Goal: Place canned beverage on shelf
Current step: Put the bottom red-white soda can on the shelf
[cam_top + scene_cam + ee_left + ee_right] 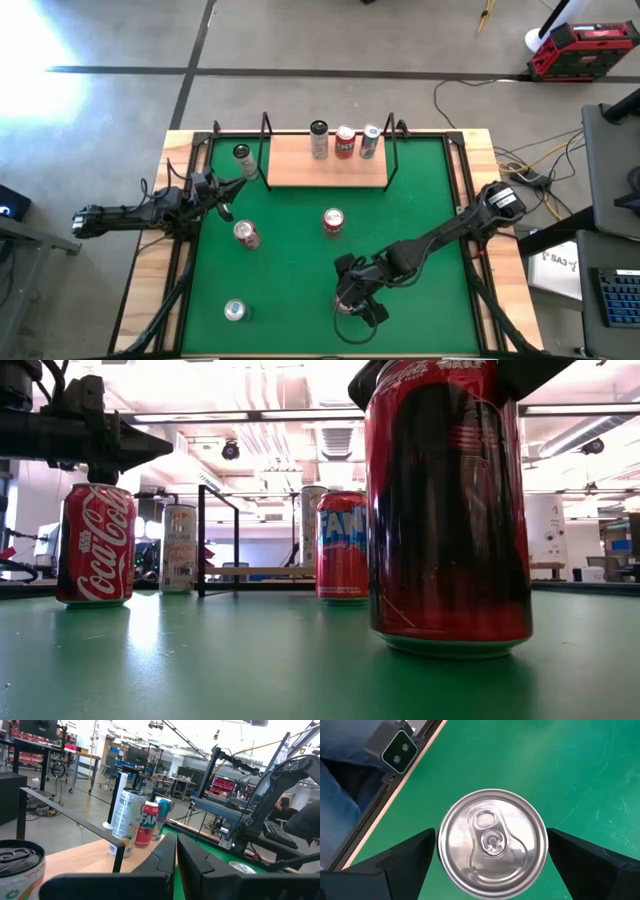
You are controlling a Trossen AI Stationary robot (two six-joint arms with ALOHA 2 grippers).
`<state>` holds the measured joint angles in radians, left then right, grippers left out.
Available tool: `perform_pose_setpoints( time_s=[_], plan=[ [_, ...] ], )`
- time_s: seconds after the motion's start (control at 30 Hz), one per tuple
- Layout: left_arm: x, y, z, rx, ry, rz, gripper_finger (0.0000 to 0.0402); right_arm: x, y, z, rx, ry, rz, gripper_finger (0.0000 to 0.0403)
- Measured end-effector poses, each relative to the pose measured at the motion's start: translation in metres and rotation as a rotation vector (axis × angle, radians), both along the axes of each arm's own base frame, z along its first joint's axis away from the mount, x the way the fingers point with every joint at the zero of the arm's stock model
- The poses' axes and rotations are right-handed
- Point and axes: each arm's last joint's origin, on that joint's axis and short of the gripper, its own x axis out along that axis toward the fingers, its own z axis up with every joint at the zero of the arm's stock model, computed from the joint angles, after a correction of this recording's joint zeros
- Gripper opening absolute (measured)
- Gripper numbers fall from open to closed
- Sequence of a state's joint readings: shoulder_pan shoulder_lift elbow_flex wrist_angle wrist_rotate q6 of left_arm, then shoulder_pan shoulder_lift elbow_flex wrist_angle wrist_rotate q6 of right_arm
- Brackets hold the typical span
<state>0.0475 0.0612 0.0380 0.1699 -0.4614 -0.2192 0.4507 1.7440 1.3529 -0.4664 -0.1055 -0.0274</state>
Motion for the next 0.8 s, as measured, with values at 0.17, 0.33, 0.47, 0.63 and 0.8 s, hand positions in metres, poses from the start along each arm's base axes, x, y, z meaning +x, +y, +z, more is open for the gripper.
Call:
perform_pose_setpoints(
  time_s=[0.17,0.33,0.47,0.63,0.8],
  plan=[
    [0.0,0.0,0.0,0.0,0.0,0.0,0.0,0.0001,-0.0001,-0.0001,-0.002,-0.001,-0.002,0.0349],
    [0.0,0.0,0.0001,0.0,0.0,0.0,0.0,0.0001,0.0,-0.0002,-0.012,-0.006,-0.009,0.0298],
    [0.0,0.0,0.0,0.0,0.0,0.0,0.0,-0.0001,0.0005,-0.0001,-0.007,-0.002,-0.022,0.0297],
    [0.0,0.0,0.0,0.0,0.0,0.0,0.0,0.0009,-0.0004,0.0004,0.049,0.033,-0.18,0.0297],
    [0.0,0.0,0.0,0.0,0.001,0.0,0.0,0.0019,-0.0034,0.0001,0.091,0.054,-0.426,0.0316]
  ],
)
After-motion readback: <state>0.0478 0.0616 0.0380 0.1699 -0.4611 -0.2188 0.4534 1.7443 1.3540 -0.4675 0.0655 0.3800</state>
